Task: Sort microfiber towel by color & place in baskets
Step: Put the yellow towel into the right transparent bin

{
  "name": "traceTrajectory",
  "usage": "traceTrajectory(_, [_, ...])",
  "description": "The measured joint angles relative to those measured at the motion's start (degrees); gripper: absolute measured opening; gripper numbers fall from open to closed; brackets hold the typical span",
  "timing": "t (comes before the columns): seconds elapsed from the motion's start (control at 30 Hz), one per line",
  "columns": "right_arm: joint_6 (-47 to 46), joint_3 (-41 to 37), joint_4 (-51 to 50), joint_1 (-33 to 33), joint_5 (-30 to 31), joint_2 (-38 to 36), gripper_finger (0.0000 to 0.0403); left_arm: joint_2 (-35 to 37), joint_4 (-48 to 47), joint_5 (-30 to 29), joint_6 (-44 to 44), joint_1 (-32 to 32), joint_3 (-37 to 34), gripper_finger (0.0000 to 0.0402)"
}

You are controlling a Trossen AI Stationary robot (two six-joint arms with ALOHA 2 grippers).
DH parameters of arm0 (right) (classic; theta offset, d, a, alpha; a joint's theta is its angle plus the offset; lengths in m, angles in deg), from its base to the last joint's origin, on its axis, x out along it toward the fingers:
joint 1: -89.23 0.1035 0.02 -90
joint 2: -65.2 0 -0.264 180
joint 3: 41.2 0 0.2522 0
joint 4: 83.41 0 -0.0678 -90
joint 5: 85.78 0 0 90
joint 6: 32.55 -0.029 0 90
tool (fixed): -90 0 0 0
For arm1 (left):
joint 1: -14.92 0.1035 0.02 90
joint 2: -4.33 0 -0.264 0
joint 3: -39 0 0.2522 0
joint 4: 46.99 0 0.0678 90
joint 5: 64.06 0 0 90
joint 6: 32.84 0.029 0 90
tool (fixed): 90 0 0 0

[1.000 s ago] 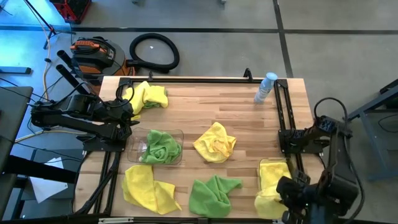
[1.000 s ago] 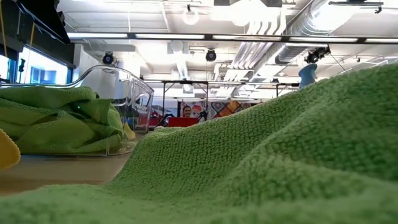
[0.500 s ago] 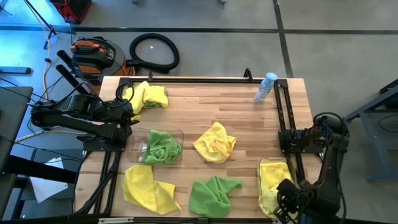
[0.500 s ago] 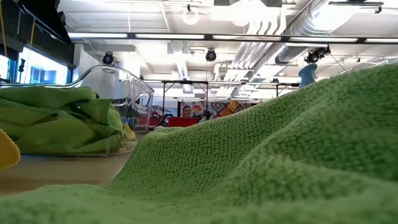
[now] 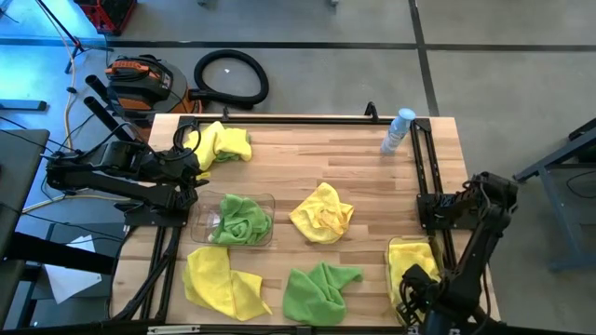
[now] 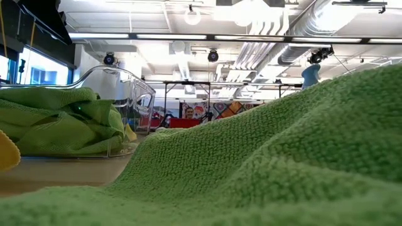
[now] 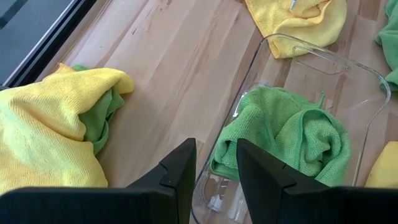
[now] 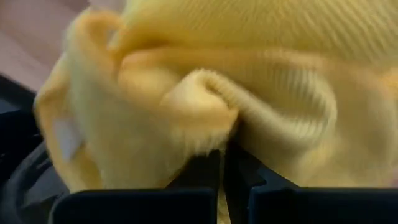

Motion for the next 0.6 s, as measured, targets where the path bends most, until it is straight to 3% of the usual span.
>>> traceTrajectory(0.2, [-1.69, -5.04, 5.64, -0.02, -1.03, 0.00, 0.0019, 0.00, 0.00, -0.01, -0.03, -0.01, 0.00, 0.0105])
traceTrajectory(0.6, [0.15, -1.04, 4.79, 0.07, -2.12, -1.96, 0.0144, 0.00, 0.00, -0.08, -0.07, -0.01, 0.00, 0.0105])
